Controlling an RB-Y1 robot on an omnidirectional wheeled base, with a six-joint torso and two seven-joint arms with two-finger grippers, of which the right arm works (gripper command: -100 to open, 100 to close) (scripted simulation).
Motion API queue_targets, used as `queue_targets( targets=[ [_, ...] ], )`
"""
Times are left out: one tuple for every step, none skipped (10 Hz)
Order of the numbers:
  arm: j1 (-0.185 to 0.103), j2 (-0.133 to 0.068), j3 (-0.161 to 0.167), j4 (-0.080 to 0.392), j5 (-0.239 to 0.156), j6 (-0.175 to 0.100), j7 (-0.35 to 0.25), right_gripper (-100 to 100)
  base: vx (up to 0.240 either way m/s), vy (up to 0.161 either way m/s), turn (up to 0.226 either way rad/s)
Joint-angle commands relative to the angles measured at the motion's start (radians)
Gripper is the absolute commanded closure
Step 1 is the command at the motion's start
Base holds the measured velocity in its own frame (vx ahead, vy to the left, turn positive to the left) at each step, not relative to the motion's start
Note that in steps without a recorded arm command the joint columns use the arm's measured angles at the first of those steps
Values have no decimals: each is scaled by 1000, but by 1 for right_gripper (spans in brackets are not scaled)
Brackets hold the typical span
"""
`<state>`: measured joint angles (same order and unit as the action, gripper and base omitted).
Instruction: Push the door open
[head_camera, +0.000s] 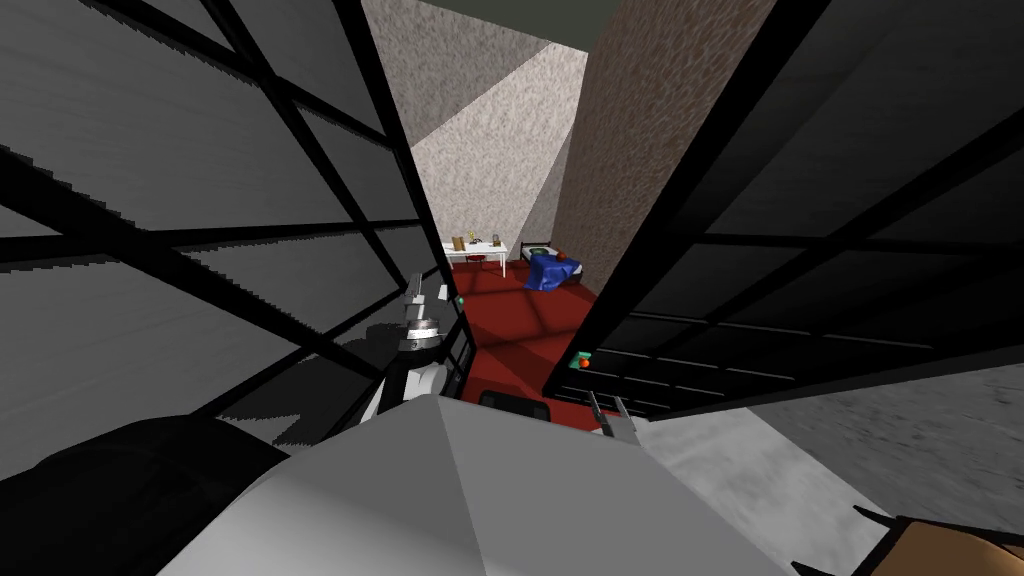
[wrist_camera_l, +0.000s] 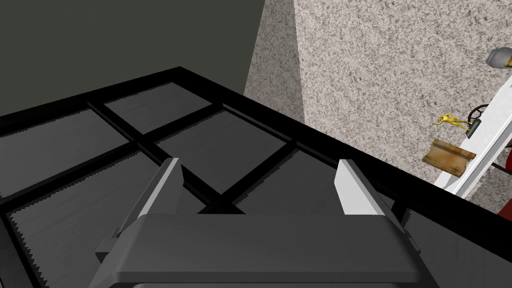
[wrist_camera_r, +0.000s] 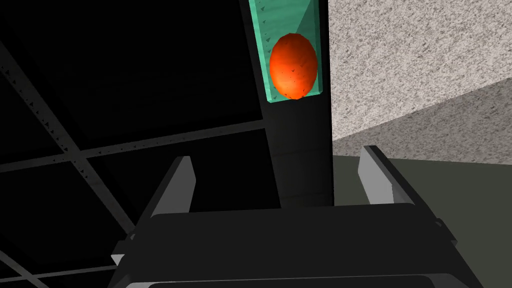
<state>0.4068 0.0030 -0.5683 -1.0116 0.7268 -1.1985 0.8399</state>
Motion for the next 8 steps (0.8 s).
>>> queue_targets(
  targets=[
    [15, 12, 3, -7, 27, -13, 42, -100, 2, 23, -139],
    [23, 20, 5, -13, 41, -18, 62, -100, 0, 19, -169],
    [30, 27, 6, -17, 53, -23, 79, -100, -1, 19, -136],
    [36, 34, 7, -21, 63, -28, 93, -100, -1, 14, -128],
    [44, 44, 9, -25, 76, -33, 111, -100, -2, 13, -128],
    [37, 38, 8, -19, 68, -29, 100, -100, -2, 9, -23],
    [30, 6, 9, -19, 67, -21, 104, -100, 57, 27, 26],
    [24, -10, 9, -18, 66, -14, 104, -100, 144, 16, 20]
  ],
)
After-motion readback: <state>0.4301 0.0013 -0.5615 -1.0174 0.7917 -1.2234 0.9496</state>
